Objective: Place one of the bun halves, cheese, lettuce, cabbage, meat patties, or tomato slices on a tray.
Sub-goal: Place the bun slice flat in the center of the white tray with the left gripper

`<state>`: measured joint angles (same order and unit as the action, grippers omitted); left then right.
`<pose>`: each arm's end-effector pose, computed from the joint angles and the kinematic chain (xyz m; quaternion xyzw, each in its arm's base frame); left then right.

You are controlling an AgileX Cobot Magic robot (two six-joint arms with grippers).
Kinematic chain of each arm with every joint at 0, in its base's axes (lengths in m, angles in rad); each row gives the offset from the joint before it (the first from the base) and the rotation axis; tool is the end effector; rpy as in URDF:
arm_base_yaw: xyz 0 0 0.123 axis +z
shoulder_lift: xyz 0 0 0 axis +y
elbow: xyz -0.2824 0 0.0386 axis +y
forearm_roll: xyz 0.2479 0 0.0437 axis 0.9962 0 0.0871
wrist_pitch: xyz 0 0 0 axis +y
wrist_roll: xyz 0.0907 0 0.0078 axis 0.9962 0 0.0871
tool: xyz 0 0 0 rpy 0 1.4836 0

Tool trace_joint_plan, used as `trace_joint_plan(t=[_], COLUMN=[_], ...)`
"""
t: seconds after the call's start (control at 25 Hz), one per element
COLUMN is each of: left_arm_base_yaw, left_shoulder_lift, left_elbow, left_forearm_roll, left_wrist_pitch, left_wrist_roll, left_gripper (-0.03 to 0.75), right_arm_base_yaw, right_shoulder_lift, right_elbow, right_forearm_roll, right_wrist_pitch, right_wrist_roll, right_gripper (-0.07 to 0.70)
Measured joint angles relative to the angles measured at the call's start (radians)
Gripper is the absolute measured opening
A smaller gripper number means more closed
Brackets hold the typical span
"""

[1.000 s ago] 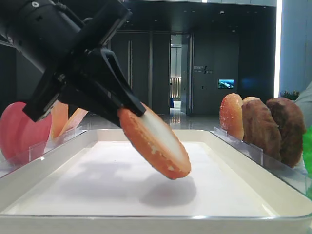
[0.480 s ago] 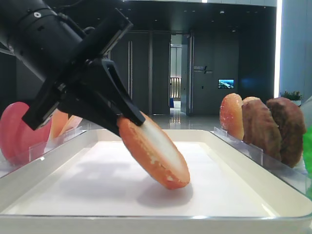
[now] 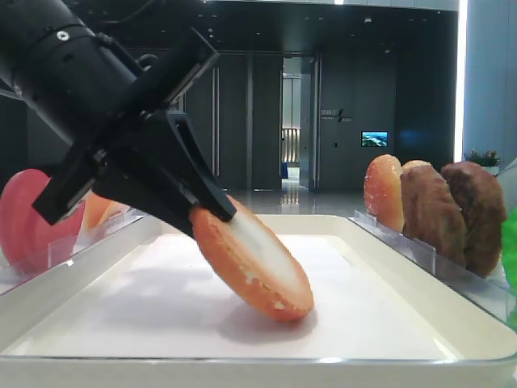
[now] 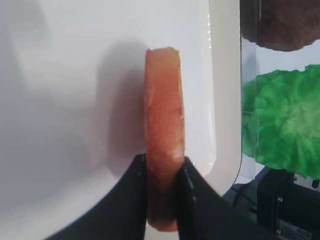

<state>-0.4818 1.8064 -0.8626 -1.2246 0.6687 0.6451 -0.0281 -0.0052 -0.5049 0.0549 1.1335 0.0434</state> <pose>0.2558 -0.1938 0.1470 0.0627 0.9281 -0.3638 0.0484 -0.0093 0.0048 0.2728 0.0289 0.8684 0.0311 0.4941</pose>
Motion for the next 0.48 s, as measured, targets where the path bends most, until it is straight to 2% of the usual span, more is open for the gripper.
trace_joint_plan(t=[0.2,0.28,0.4,0.48], left_arm_base_yaw=[0.000,0.000,0.000,0.000], left_shoulder_lift=[0.001,0.001,0.002,0.004], left_elbow=[0.000,0.000,0.000,0.000], left_forearm_roll=[0.000,0.006,0.038,0.048], left_wrist_pitch=[-0.001,-0.001,-0.001,-0.001], left_wrist_roll=[-0.013,-0.030,-0.066,-0.081], left_gripper=[0.115,0.137,0.242,0.348], right_arm_base_yaw=[0.000,0.000,0.000,0.000], right_shoulder_lift=[0.000,0.000,0.000,0.000], right_elbow=[0.000,0.000,0.000,0.000], right_forearm_roll=[0.000,0.000,0.000,0.000], right_wrist_pitch=[0.000,0.000,0.000,0.000], right_wrist_roll=[0.000,0.000,0.000,0.000], right_gripper=[0.411,0.411,0.411,0.411])
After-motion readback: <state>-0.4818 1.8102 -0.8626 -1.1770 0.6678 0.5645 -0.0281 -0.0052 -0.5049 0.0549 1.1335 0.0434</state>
